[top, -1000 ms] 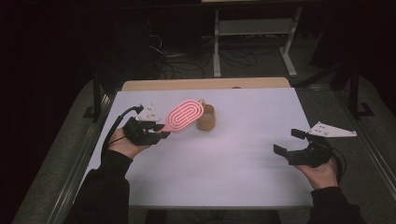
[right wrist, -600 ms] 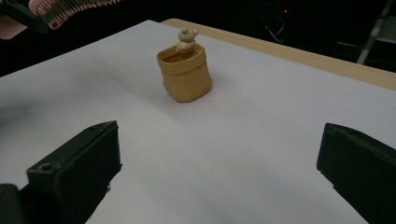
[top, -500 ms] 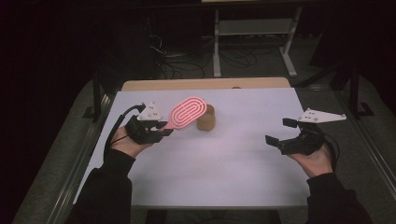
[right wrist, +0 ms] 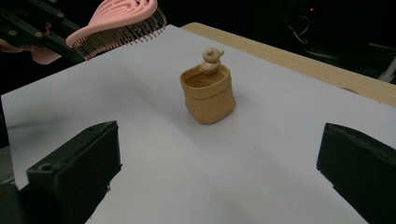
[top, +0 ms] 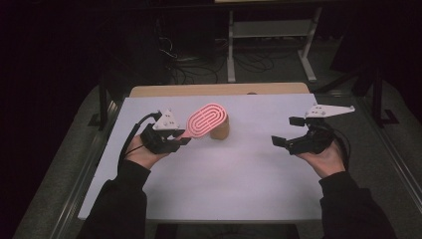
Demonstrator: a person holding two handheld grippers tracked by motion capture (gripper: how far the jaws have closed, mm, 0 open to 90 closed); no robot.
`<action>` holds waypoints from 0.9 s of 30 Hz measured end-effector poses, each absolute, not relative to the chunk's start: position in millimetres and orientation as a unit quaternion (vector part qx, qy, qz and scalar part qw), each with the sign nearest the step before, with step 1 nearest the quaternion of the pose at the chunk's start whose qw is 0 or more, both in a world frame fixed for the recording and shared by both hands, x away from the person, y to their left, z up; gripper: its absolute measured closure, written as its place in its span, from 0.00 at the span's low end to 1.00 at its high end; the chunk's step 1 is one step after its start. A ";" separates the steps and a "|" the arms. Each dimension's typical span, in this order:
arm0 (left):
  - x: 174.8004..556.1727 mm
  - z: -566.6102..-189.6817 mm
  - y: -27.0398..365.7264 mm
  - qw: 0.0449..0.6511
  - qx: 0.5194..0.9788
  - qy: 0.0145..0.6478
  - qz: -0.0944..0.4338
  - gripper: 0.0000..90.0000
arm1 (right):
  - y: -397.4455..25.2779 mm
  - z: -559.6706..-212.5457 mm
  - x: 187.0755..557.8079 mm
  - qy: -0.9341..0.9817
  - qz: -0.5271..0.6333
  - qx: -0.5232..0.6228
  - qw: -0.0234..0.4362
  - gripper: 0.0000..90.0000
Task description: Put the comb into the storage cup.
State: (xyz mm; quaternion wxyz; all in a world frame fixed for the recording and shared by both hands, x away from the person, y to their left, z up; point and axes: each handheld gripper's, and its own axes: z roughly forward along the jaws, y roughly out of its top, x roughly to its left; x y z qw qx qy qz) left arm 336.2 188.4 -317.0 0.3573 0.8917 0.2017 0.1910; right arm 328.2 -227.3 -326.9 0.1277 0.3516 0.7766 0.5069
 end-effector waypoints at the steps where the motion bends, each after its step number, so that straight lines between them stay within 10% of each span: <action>1: 336.4 -316.8 187.3 0.359 0.892 0.199 0.190 0.78 | -223.9 -323.0 330.9 0.780 0.505 0.348 0.124 0.00; 27: 333.1 -320.5 155.0 0.365 0.894 0.162 0.204 0.78 | -183.5 -297.8 354.9 0.809 0.485 0.315 0.102 0.00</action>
